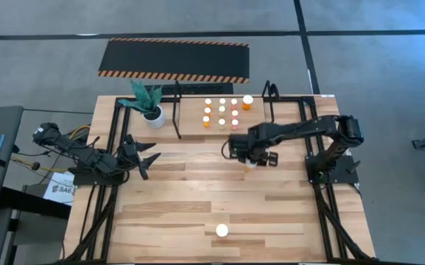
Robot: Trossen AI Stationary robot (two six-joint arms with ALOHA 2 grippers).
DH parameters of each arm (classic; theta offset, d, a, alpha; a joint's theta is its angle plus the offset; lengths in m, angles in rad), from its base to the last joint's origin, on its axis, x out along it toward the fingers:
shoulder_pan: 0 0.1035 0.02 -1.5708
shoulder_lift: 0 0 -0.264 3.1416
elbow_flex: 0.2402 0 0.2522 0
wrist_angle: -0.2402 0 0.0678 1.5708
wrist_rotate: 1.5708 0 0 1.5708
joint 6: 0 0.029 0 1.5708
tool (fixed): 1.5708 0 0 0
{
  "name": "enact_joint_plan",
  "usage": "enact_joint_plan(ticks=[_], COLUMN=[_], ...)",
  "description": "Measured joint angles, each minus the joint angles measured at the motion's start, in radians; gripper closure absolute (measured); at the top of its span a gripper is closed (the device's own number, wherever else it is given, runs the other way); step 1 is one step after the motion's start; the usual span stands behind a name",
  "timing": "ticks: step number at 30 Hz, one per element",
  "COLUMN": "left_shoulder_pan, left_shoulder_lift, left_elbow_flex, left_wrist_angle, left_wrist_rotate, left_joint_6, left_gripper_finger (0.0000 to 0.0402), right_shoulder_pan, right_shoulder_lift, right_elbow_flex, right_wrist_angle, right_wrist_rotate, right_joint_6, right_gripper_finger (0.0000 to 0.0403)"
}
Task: Pick and place medicine bottles onto shelf by color
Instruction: Put the right big orange pill bottle aligned with the other big orange pill bottle on the shelf
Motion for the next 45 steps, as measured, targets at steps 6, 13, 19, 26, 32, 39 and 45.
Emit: enact_joint_plan(ticks=[6,13,19,26,32,39,45], left_shoulder_pan=[0.0,0.0,0.0,0.0,0.0,0.0,0.0], left_shoulder_lift=[0.0,0.0,0.0,0.0,0.0,0.0,0.0], left_elbow_flex=[0.0,0.0,0.0,0.0,0.0,0.0,0.0], left_wrist_angle=[0.0,0.0,0.0,0.0,0.0,0.0,0.0], left_wrist_rotate=[0.0,0.0,0.0,0.0,0.0,0.0,0.0], left_joint_6=[0.0,0.0,0.0,0.0,0.0,0.0,0.0], left_gripper_finger=[0.0193,0.0193,0.0193,0.0193,0.0193,0.0193,0.0193], right_shoulder_pan=[-0.122,-0.255,-0.371,-0.476,-0.499,-0.476,-0.438], right_shoulder_lift=[0.0,0.0,0.004,0.003,0.003,0.003,0.004], right_elbow_flex=[0.036,0.078,0.078,0.078,0.078,0.078,0.078], right_wrist_angle=[-0.031,-0.076,-0.066,-0.03,-0.013,-0.016,-0.019], right_wrist_rotate=[0.001,0.022,0.032,0.038,0.068,0.069,0.071], right_joint_6=[-0.165,-0.328,-0.46,-0.578,-0.624,-0.623,-0.606], right_gripper_finger=[0.0182,0.0183,0.0185,0.0186,0.0186,0.0186,0.0186])
